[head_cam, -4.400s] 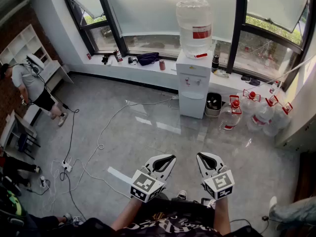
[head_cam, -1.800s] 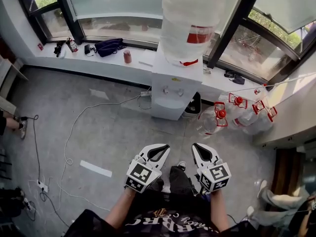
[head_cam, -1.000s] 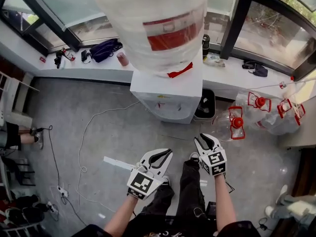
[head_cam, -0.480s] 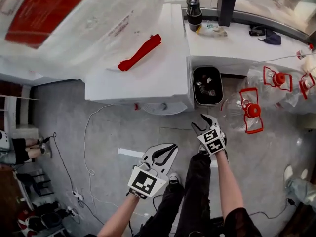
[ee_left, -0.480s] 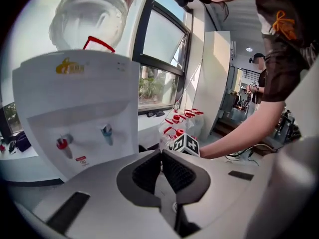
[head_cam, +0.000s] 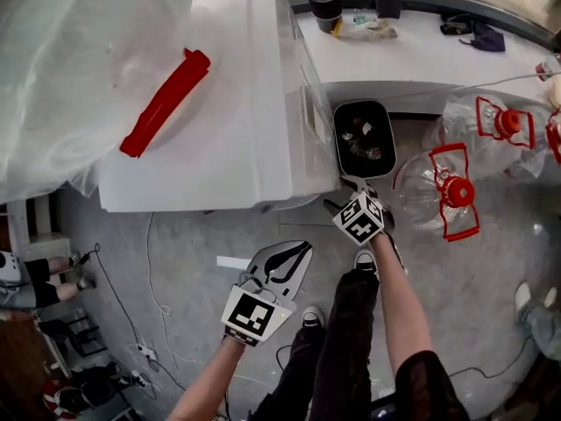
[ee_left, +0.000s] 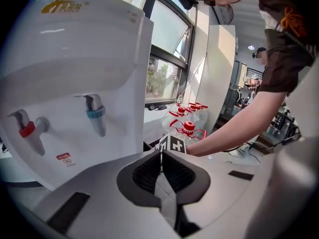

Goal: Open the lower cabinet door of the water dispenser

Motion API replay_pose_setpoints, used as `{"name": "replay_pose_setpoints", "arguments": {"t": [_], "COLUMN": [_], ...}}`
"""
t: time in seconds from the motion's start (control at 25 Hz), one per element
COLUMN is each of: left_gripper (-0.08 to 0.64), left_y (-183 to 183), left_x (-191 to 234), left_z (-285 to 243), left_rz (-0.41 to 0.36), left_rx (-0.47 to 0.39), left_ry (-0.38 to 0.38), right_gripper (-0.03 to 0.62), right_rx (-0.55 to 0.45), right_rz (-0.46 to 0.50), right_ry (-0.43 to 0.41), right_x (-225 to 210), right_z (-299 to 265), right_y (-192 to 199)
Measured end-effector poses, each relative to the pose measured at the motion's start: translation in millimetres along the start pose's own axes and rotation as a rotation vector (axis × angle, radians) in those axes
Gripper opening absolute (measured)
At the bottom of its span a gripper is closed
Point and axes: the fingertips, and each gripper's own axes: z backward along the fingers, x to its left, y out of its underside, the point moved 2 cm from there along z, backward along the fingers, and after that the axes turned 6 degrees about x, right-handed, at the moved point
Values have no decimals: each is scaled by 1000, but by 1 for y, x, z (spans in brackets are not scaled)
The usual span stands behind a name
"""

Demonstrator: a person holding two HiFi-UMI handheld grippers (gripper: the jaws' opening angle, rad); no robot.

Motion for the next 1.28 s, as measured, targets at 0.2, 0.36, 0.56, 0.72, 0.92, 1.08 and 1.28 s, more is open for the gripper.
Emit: {"name": "replay_pose_setpoints", "arguments": {"t": [0.2,0.36,0.56,0.72,0.92,1.08,1.28], "left_gripper": [20,20,20,20,20,20,20], "left_y": [7,15,19,21,34,46,76], "left_x": [3,1,1,4,7,-2,-7], "left_z": [-7,-8,3,21,46,68,106], "left_rz": [3,10,-7,-7,19,52,121], "left_rx": [14,24,42,56,71,59,37], "left_ry": [-13,-19,-34,-56,-91,-109,-161], "right_gripper": [284,229,248,230,195,204,207], "right_rx": [21,38,66,69,83,127,160], "right_rz": [26,32,-27,-87,-109,-104,6], "right_ry": [-12,17,62,63,-20,-98,-218], "right_x": [-1,-7,-2,23,84,135,216], "right_z": [-15,-18,-19,-10,2,-1,-20], "right_y": [2,3,1,20,49,62,56]}}
